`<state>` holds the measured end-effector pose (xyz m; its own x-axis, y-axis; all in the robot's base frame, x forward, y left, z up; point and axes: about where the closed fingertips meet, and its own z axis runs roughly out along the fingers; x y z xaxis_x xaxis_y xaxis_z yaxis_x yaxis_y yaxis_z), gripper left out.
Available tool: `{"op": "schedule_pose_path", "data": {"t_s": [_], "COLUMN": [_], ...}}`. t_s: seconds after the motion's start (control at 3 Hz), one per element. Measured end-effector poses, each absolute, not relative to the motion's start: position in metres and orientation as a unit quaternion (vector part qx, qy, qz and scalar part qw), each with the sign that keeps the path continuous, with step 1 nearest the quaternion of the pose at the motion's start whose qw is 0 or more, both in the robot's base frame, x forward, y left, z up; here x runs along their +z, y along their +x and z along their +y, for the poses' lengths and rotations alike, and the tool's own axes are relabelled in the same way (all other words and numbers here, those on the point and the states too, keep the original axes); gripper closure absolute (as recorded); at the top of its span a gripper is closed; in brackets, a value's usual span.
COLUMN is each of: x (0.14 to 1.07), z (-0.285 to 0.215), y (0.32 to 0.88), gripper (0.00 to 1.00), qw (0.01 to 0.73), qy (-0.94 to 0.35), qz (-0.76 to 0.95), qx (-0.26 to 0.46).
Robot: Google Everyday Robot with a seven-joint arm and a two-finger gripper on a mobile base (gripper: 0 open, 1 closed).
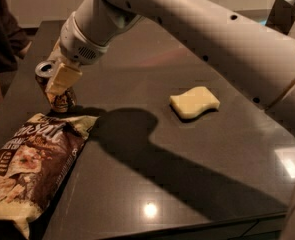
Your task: Move orange can near brown chip bag
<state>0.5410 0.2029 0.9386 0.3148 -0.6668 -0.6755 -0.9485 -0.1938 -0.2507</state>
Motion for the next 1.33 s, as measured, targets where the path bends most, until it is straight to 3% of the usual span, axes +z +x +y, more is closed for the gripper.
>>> {"op": "schedule_pose_path", "data": {"t_s": [0.67, 1.33], "x": [0.9304, 0.9297], "z": [0.2050, 0.2068], "y": [0.5354, 0.5340], "gripper": [0.06, 0.00], "qw": [0.311, 0.310], "qy": [-0.752, -0.753], "qz": [0.537, 0.536], "qx": [0.222, 0.222]}}
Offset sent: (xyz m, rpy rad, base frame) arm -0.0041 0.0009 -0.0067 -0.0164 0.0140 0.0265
